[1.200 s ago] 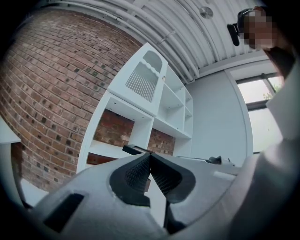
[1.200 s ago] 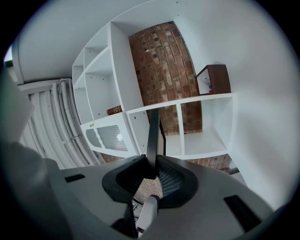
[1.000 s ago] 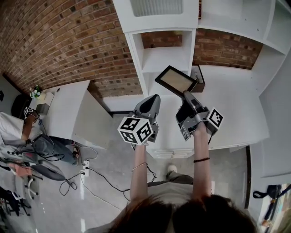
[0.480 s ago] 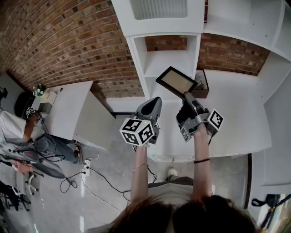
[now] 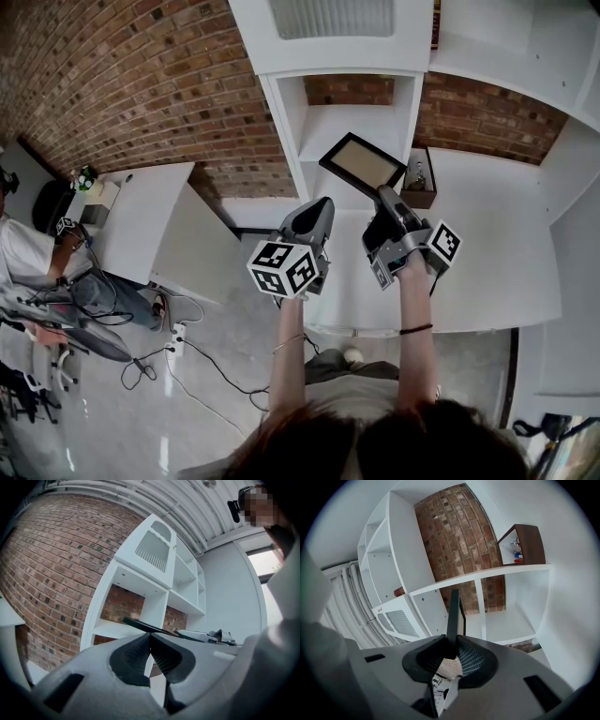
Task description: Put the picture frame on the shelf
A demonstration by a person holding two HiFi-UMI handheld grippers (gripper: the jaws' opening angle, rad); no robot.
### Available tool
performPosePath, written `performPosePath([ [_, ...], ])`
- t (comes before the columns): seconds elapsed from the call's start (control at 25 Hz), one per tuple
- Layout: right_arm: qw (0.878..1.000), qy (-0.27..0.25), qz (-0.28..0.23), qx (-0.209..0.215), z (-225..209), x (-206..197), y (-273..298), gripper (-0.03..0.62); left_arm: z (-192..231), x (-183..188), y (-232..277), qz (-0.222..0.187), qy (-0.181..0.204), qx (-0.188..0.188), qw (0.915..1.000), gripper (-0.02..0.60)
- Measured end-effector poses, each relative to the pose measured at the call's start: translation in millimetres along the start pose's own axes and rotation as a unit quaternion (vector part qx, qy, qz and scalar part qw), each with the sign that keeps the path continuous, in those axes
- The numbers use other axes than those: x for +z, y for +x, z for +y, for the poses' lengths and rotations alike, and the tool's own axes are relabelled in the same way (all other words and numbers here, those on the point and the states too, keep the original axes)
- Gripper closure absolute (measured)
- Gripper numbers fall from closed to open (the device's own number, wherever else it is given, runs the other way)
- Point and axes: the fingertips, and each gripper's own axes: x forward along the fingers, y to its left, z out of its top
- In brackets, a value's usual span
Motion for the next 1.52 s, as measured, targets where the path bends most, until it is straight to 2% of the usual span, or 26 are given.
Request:
performPosePath([
  [0.72, 1.0, -0.012, 0.009, 0.0, -10.2, 9.8, 35.8, 0.52, 32.3, 3.9, 22.2, 0.003, 0.0, 0.008, 1.0, 0.571],
  [1.52, 0.999, -0.025, -0.024, -0.013, -24.3, 29.8, 75.8, 0.52, 66.6, 16.1, 61.1, 0.012, 0.008, -0.023, 0.9996, 0.571],
])
